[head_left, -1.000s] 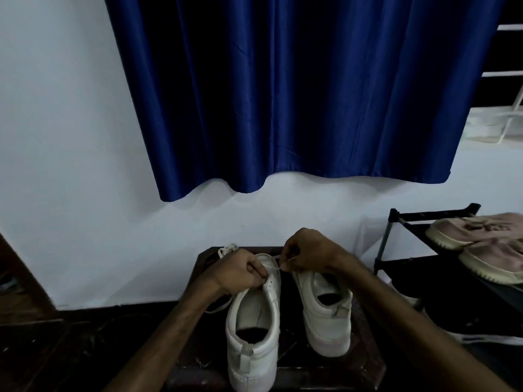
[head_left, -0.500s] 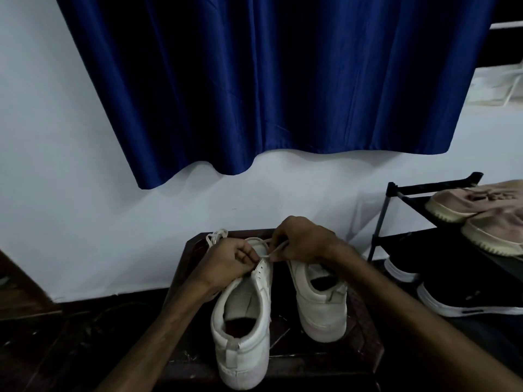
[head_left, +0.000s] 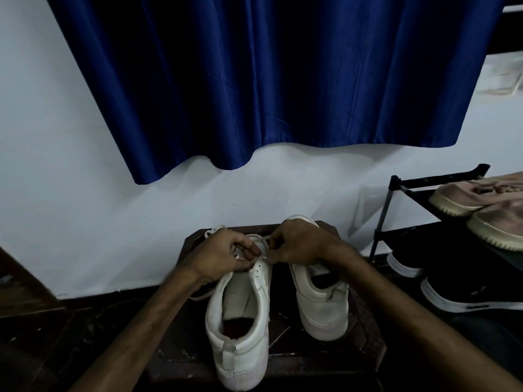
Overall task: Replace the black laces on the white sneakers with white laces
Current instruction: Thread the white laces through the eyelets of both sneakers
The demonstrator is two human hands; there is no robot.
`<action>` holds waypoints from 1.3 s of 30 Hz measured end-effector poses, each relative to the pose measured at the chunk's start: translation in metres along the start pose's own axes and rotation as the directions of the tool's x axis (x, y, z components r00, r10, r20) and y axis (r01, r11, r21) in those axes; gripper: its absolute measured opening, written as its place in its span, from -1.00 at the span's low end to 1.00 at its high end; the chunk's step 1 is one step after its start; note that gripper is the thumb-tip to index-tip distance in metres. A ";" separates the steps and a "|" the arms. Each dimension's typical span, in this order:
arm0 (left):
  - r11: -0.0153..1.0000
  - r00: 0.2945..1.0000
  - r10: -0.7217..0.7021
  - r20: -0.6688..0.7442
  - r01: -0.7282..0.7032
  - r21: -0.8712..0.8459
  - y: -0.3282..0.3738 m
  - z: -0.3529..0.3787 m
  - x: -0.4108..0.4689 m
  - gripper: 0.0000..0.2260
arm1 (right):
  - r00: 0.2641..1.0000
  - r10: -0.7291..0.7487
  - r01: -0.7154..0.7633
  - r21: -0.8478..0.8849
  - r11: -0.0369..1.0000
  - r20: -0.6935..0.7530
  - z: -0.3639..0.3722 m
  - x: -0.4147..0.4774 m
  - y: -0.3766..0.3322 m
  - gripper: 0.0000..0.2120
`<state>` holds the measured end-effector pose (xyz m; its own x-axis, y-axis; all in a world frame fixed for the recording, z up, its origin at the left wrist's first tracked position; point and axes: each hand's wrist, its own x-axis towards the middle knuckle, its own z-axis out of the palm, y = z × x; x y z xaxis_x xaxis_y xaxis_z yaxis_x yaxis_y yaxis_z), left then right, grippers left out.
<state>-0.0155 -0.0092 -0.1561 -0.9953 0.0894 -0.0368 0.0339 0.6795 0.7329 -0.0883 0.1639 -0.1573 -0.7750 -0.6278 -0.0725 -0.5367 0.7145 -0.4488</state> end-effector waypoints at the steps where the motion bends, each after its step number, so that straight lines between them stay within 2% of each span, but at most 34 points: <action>1: 1.000 1.000 -0.003 -0.014 0.003 0.008 0.000 0.001 -0.001 -0.83 | 1.000 -0.003 0.003 0.004 1.000 0.008 0.000 0.000 0.000 -0.85; 10: 0.997 0.994 0.007 -0.109 0.001 0.081 0.008 0.003 -0.009 -0.85 | 0.998 -0.017 0.017 -0.011 1.000 0.063 0.001 0.001 -0.002 -0.85; 16: 0.987 0.986 0.017 -0.167 0.010 0.158 0.006 0.006 -0.008 -0.96 | 0.999 -0.033 0.034 0.018 0.999 -0.029 0.003 0.000 0.001 -0.88; 21: 0.959 0.988 -0.078 -0.131 0.110 0.261 -0.001 0.000 0.001 -0.95 | 0.999 -0.031 0.031 0.036 0.999 -0.016 -0.004 0.001 0.005 -0.80; 24: 0.946 0.971 -0.120 -0.207 0.175 0.274 -0.009 -0.003 0.001 -0.89 | 0.995 -0.033 0.044 0.130 0.991 -0.089 -0.016 0.006 -0.004 -0.78; 31: 0.954 0.950 -0.107 -0.292 0.181 0.239 -0.014 -0.004 -0.006 -0.84 | 0.994 -0.109 0.108 0.029 0.994 0.021 0.001 0.016 -0.033 -0.79; 34: 0.980 0.938 -0.164 -0.306 0.189 0.054 -0.021 -0.005 -0.012 -0.82 | 0.994 -0.109 0.106 0.096 0.990 0.019 0.000 0.018 -0.033 -0.83; 36: 0.980 0.912 -0.197 -0.360 0.178 -0.088 -0.027 -0.008 -0.017 -0.93 | 0.994 -0.110 0.109 0.091 0.990 0.007 0.002 0.020 -0.035 -0.86; 38: 0.977 0.854 -0.190 -0.484 0.215 -0.004 -0.032 -0.011 -0.025 -0.80 | 0.995 -0.100 0.100 0.082 0.992 -0.007 0.003 0.022 -0.035 -0.91; 39: 0.971 0.852 -0.178 -0.493 0.235 0.054 -0.033 -0.012 -0.029 -0.71 | 0.996 -0.085 0.086 0.084 0.993 -0.011 0.001 0.023 -0.034 -0.96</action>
<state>0.0115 -0.0427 -0.1708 -0.8982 -0.4042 0.1729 -0.1958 0.7200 0.6658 -0.0872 0.1246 -0.1446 -0.7303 -0.6827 -0.0241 -0.5712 0.6296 -0.5267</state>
